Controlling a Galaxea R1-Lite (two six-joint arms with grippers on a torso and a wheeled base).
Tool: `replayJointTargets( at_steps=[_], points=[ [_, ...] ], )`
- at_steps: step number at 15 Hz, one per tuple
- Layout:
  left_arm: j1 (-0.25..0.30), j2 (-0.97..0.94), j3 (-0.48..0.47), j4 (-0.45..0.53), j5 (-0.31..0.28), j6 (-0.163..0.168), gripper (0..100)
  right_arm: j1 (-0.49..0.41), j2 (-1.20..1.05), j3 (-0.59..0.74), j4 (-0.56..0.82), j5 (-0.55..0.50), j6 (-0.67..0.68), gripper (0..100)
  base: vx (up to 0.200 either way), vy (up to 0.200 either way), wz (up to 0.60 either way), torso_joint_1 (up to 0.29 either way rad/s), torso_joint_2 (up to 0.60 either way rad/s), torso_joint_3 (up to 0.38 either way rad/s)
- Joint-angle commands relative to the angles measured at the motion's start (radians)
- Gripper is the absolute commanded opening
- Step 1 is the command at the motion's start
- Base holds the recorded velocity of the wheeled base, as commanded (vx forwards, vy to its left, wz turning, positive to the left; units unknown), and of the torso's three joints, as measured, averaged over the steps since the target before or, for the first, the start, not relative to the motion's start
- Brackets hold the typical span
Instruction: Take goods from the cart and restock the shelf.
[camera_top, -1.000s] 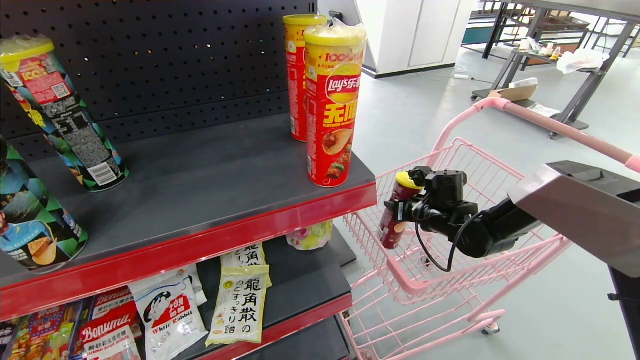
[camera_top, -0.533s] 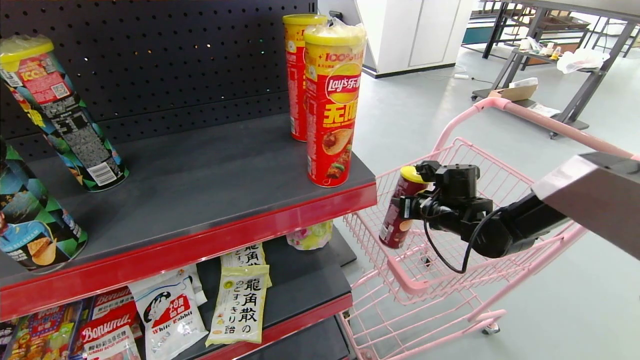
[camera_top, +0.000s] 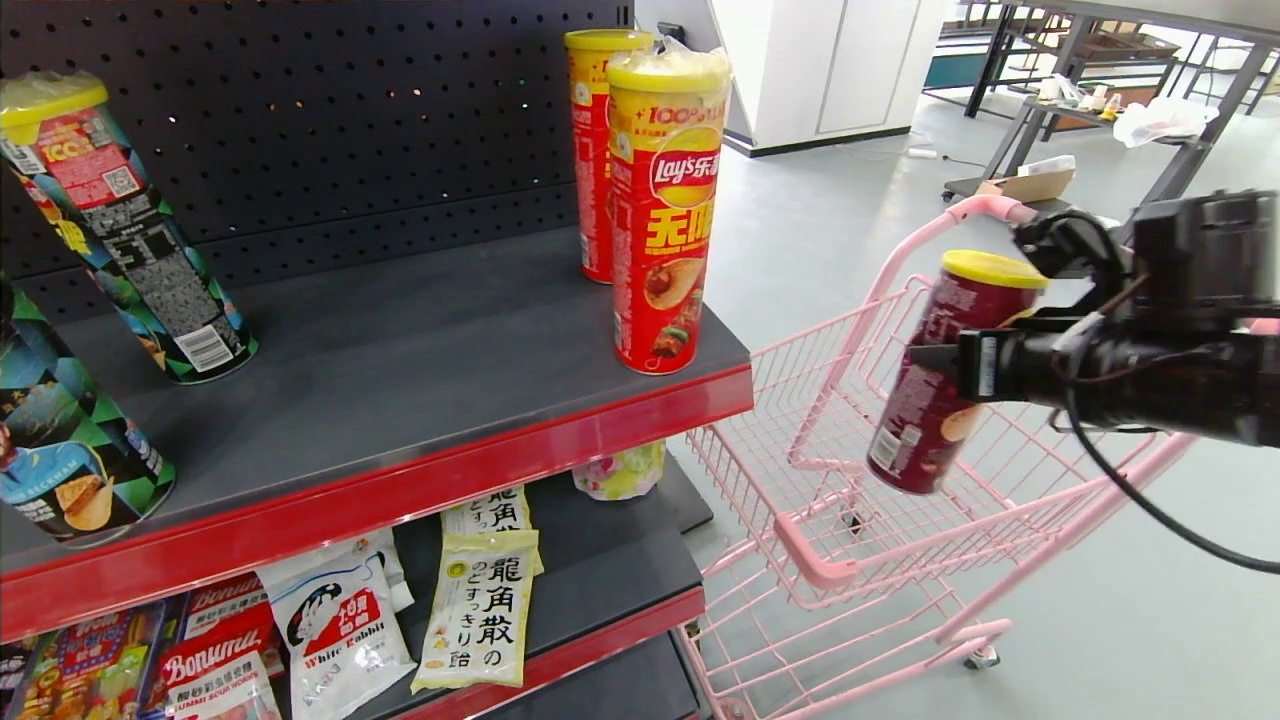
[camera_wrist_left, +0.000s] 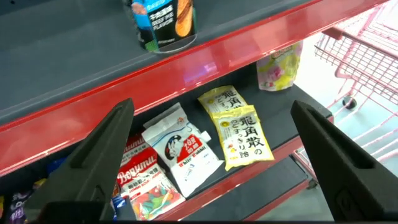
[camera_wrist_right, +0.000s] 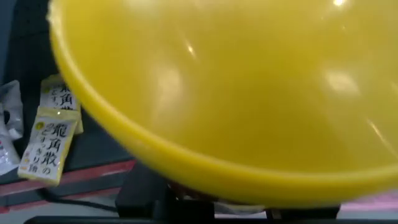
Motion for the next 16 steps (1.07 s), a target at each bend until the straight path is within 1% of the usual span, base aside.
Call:
replayJointTargets(
  at_steps=[1,2,3,4,5,6,7,8,9,10,11,13,16],
  points=[
    [-0.001,0.045,-0.007,0.004,-0.036,0.001,100,0.005,-0.403,0.036,0.286,-0.010,-0.031,0,0.000,0.000,0.00,0.000,0.00,0.000],
    [-0.001,0.044,-0.007,0.004,-0.051,0.000,100,0.010,-0.454,0.058,0.304,-0.006,-0.029,0,0.000,0.000,0.00,0.000,0.00,0.000],
    [-0.003,0.041,-0.004,0.004,-0.079,0.000,100,0.050,-0.570,0.117,0.326,0.018,-0.032,0,0.000,0.000,0.00,0.000,0.00,0.000],
    [-0.003,0.039,-0.002,0.004,-0.106,0.000,100,0.097,-0.641,0.148,0.369,0.040,-0.032,0,0.000,0.000,0.00,0.000,0.00,0.000],
    [-0.003,0.039,-0.002,0.004,-0.116,0.001,100,0.112,-0.663,0.154,0.390,0.044,-0.032,0,0.000,0.000,0.00,0.000,0.00,0.000],
    [-0.003,0.042,-0.010,0.004,-0.131,0.004,100,0.137,-0.698,0.145,0.441,0.063,-0.034,0,0.000,0.000,0.00,0.000,0.00,0.000],
    [-0.003,0.045,-0.013,0.005,-0.131,0.013,100,0.148,-0.702,0.137,0.455,0.073,-0.034,0,0.000,0.000,0.00,0.000,0.00,0.000],
    [-0.003,0.042,-0.010,0.010,-0.134,0.046,100,0.168,-0.709,0.127,0.465,0.087,-0.035,0,0.000,0.000,0.00,0.000,0.00,0.000],
    [-0.004,0.042,-0.010,0.030,-0.162,0.093,100,0.192,-0.709,0.128,0.465,0.089,-0.038,0,0.000,0.000,0.00,0.000,0.00,0.000],
    [-0.001,0.047,-0.008,0.048,-0.163,0.148,100,0.200,-0.707,0.136,0.464,0.083,-0.057,0,0.000,0.000,0.00,0.000,0.00,0.000],
    [-0.001,0.052,-0.008,0.056,-0.162,0.191,100,0.200,-0.707,0.142,0.464,0.081,-0.069,0,0.000,0.000,0.00,0.000,0.00,0.000],
    [-0.003,0.067,-0.012,0.054,-0.159,0.233,100,0.197,-0.710,0.165,0.464,0.078,-0.071,0,0.000,0.000,0.00,0.000,0.00,0.000],
    [-0.001,0.068,-0.015,0.053,-0.136,0.253,100,0.197,-0.718,0.185,0.464,0.078,-0.071,0,0.000,0.000,0.00,0.000,0.00,0.000]
  ],
)
